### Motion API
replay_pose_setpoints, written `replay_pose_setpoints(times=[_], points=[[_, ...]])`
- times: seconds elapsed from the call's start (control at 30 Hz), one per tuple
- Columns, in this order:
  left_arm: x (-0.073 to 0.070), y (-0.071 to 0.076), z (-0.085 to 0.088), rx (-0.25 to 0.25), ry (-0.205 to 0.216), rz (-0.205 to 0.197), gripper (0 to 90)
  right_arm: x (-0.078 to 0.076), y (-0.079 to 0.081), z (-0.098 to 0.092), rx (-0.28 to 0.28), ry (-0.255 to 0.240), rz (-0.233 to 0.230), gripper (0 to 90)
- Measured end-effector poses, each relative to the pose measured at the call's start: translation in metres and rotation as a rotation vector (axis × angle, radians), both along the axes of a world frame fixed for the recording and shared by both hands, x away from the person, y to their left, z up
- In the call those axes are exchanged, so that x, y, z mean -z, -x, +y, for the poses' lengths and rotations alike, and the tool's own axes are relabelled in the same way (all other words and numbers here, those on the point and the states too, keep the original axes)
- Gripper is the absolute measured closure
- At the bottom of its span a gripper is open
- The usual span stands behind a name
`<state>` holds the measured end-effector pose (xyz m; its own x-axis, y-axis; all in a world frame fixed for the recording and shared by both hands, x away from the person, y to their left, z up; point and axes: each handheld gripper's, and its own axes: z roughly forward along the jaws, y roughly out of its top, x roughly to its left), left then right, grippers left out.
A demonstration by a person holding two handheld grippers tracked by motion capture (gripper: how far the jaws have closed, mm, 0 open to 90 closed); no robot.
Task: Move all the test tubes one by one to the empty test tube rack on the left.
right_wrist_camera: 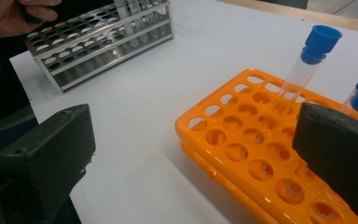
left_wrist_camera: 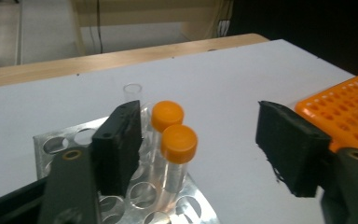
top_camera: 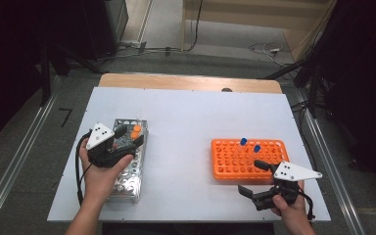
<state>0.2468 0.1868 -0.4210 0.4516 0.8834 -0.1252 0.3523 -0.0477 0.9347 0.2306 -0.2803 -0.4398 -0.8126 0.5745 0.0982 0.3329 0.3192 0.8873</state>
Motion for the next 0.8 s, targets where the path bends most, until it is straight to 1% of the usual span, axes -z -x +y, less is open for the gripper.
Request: replay_pose_setpoints(times=[0.07, 0.17, 0.27, 0.47, 0.6, 0.8], points=[[-0.002, 0.003, -0.002, 0.017, 0.011, -0.011, 23.5, -0.001, 0.000, -0.001, 0.010, -0.007, -0.005, 0.0], [-0.005, 0.008, -0.006, 0.044, 0.019, -0.015, 16.9, -0.003, -0.001, -0.004, 0.022, -0.015, -0.006, 0.0], [-0.006, 0.012, -0.011, 0.070, 0.037, -0.018, 12.4, -0.004, -0.003, -0.006, 0.036, -0.019, -0.006, 0.0], [-0.007, 0.019, -0.024, 0.122, 0.041, -0.012, 4.9, -0.005, -0.010, -0.009, 0.067, -0.026, -0.010, 0.0], [-0.007, 0.023, -0.032, 0.162, 0.056, -0.008, 2.3, -0.004, -0.017, -0.012, 0.093, -0.030, 0.000, 0.0], [-0.005, 0.027, -0.045, 0.205, 0.054, 0.000, 0.0, 0.002, -0.030, -0.016, 0.143, -0.033, 0.019, 2.6]])
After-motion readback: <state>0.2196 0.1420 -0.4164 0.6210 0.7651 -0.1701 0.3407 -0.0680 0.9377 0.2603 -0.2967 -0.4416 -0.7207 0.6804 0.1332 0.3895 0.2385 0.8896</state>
